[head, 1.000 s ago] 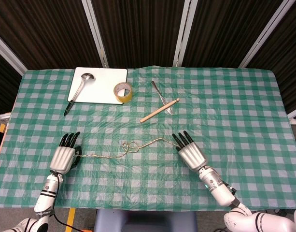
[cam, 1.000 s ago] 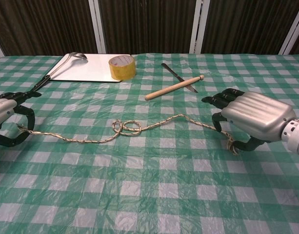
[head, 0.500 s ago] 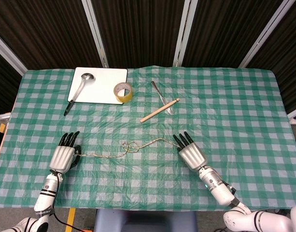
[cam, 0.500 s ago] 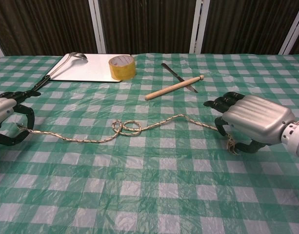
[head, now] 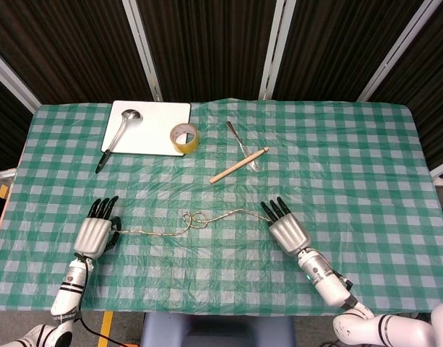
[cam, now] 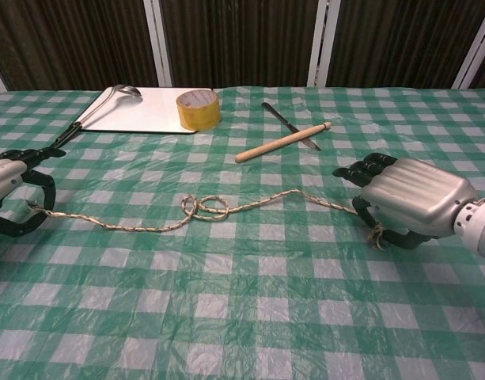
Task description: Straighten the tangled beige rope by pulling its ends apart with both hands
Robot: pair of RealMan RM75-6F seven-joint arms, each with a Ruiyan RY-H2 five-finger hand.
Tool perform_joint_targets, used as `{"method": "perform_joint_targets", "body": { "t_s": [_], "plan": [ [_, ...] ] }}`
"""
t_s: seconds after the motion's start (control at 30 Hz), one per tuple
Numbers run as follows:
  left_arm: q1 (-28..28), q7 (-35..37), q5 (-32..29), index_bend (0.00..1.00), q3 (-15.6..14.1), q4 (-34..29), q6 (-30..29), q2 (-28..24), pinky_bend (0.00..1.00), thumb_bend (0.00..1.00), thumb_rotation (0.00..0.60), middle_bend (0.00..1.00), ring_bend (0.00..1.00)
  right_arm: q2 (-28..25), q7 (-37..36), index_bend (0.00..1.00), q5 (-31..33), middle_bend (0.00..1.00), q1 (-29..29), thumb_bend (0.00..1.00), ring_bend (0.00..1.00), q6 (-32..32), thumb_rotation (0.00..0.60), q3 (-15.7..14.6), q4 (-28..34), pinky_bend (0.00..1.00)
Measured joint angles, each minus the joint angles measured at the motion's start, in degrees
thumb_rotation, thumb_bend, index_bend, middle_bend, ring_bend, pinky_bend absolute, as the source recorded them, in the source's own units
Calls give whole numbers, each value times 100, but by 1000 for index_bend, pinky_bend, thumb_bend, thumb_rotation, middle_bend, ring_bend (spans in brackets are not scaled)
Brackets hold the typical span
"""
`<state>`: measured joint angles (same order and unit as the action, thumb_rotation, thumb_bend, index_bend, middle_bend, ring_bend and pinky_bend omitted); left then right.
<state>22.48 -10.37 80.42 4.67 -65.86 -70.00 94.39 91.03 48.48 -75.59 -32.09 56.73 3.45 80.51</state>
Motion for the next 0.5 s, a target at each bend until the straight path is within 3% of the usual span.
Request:
{"method": "perform_joint_targets", "body": {
  "t_s": [0.27,0.5],
  "plan": [
    [4,-20,1,642,-3,-14,-11,-24,73,529,600,29,0,33,85,692,93,0,-32,606,0,64,600,-42,-22,0],
    [-2,-13,-33,642,53,3,-59,-74,73,528,600,29,0,-67,-103,719,26,0,5,612,0,250,600,-62,80,0]
  ]
}}
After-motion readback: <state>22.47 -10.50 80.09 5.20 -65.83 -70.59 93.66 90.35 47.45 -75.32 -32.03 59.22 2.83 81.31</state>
